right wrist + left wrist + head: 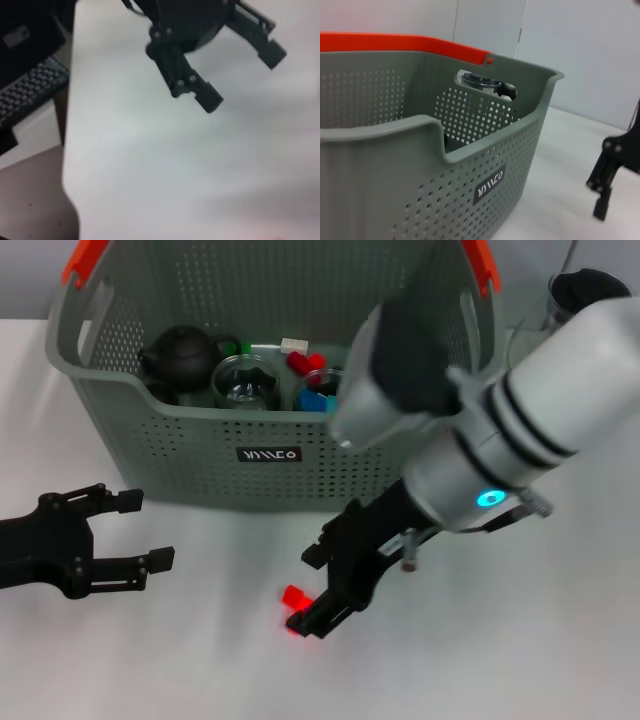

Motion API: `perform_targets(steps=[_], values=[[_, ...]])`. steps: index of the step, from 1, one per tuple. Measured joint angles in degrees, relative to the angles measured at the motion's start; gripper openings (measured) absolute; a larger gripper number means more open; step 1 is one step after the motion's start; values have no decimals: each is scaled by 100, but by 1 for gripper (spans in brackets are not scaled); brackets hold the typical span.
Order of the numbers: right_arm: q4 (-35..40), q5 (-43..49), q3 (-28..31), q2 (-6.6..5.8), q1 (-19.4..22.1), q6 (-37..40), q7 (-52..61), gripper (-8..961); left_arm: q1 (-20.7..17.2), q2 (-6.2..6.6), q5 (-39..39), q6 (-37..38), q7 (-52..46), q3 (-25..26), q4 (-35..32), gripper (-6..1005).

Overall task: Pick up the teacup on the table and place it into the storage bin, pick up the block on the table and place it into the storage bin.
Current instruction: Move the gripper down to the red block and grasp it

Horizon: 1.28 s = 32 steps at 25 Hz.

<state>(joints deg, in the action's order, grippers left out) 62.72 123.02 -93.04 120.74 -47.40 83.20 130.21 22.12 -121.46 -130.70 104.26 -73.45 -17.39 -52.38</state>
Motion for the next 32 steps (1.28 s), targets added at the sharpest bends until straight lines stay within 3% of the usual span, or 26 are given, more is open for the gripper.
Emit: perform_targets(steps=[7, 32], values=[[-365, -6, -947, 18, -240, -875, 900, 857, -29, 0, -25, -3, 104, 22, 0, 902], [-988, 14, -1888, 29, -297, -2035, 1269, 856, -17, -15, -59, -36, 174, 17, 47, 902]])
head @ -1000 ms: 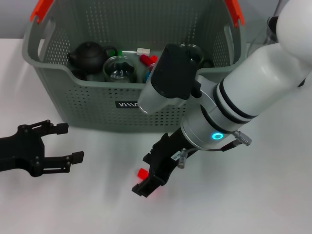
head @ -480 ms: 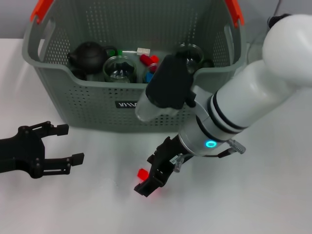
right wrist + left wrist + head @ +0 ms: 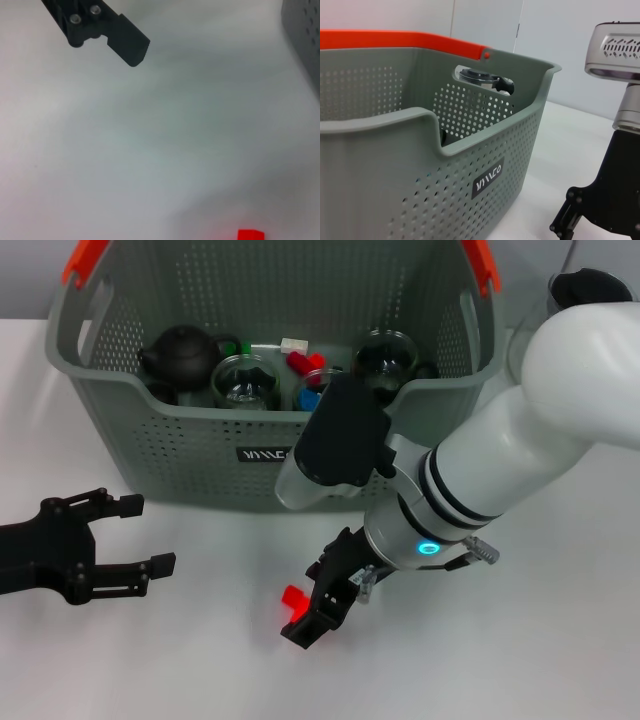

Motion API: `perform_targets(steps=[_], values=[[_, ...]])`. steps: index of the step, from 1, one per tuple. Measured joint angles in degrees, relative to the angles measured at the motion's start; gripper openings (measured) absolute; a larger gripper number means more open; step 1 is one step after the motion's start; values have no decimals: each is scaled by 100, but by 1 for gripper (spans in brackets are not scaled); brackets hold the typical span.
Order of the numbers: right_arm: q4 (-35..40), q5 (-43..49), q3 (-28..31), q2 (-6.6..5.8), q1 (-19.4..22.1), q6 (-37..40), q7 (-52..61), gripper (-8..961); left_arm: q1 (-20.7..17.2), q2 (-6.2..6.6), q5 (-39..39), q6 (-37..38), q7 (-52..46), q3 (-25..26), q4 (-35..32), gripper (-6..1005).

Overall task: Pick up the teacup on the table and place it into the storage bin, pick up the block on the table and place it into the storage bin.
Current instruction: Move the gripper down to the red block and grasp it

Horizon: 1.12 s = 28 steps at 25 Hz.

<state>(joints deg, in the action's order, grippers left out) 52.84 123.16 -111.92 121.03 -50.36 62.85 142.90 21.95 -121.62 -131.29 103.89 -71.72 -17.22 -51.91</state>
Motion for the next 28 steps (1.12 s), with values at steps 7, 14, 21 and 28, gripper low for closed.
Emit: perform_targets(steps=[7, 14, 21, 28], values=[[-58, -9, -255, 6, 0, -173, -9, 856, 3, -2, 14, -1, 0, 1, 5, 901], [-84, -12, -275, 17, 0, -247, 5, 715, 11, -2, 33, -6, 0, -1, 14, 901], [-133, -19, -318, 47, -5, -313, 3, 620, 20, -3, 32, -10, 0, 8, 14, 901], [-139, -30, -419, 53, -9, -415, 26, 616, 20, -3, 29, -16, 0, 17, 15, 901]])
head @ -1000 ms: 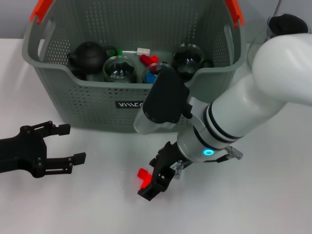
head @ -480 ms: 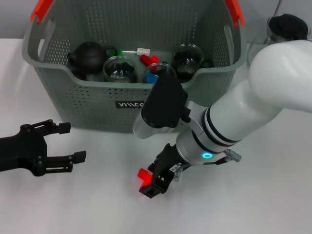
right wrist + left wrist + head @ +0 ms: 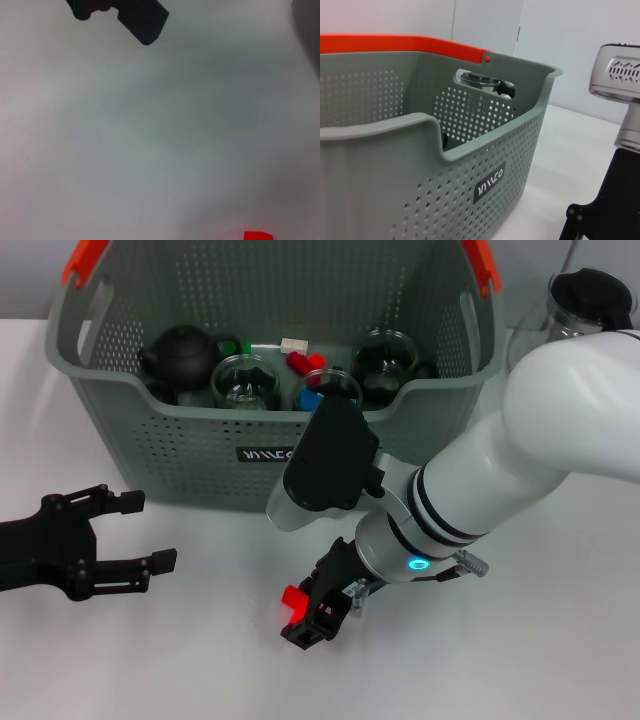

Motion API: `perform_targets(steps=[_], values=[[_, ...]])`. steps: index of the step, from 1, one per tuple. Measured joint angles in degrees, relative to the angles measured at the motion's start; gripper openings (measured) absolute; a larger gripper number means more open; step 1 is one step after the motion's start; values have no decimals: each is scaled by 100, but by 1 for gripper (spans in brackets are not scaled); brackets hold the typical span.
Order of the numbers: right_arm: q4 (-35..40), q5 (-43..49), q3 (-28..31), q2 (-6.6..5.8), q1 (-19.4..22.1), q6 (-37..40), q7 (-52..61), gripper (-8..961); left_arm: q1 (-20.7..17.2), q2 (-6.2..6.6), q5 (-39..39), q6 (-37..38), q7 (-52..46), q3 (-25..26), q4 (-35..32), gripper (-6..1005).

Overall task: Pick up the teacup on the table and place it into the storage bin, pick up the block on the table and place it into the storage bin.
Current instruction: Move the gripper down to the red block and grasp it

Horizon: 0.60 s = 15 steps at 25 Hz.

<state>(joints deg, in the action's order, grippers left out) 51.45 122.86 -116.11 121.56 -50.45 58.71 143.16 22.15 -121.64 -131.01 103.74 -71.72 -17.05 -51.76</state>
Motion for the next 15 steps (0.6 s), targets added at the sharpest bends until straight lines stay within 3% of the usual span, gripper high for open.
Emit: perform_targets(steps=[10, 15], values=[[4, 0, -45, -6, -3, 8, 50, 610, -17, 0, 5, -12, 0, 0, 0, 901], [205, 1, -21, -52, 34, 82, 110, 436, -18, 0, 6, -13, 0, -1, 0, 901]])
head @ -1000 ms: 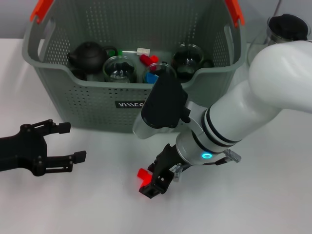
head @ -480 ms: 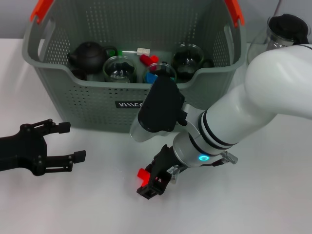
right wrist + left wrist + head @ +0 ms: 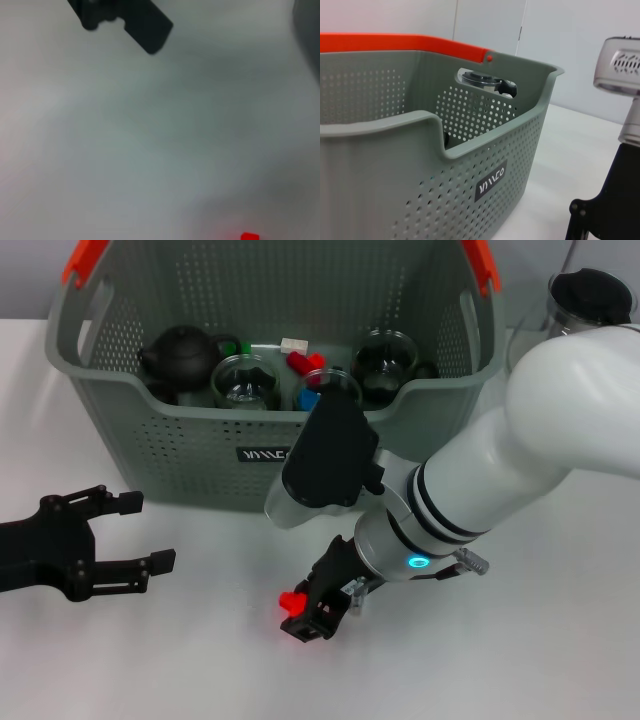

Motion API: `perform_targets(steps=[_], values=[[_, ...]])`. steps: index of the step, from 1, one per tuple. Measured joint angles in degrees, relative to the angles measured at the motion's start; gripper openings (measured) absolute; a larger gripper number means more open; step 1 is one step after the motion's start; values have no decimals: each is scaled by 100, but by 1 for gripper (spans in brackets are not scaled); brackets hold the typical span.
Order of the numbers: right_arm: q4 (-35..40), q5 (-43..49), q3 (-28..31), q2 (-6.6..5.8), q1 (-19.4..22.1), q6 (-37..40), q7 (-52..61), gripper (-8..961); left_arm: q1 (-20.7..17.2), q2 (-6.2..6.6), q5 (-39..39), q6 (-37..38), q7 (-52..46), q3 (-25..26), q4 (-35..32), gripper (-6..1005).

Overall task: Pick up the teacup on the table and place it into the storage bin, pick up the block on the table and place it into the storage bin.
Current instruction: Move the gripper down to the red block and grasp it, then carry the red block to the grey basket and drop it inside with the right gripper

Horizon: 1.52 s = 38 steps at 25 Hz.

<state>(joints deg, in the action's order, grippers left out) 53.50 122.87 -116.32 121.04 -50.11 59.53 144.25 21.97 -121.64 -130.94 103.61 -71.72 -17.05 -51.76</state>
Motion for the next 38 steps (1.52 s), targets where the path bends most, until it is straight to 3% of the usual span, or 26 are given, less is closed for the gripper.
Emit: perform_targets(steps=[9, 14, 18, 23, 29, 38], values=[[550, 166, 492, -76, 138, 459, -7, 441, 0, 1, 8, 11, -37, 19, 0, 901], [1757, 484, 1367, -76, 422, 1466, 0, 444, 2, 7, 8, 12, -42, 29, -2, 901], [2857, 217, 2176, -67, 528, 2394, 1, 447, -3, 9, 8, 32, -44, 35, -9, 901], [3784, -30, 3510, -72, 228, 3079, 0, 450, -1, 10, 7, 60, -44, 38, -10, 901], [3663, 565, 4884, -75, -399, 2874, -198, 453, 9, 8, 7, 90, -43, 36, -8, 901], [2163, 2037, 5083, -81, -812, 1824, -215, 458, 30, -6, 13, 161, -26, 3, 0, 901]])
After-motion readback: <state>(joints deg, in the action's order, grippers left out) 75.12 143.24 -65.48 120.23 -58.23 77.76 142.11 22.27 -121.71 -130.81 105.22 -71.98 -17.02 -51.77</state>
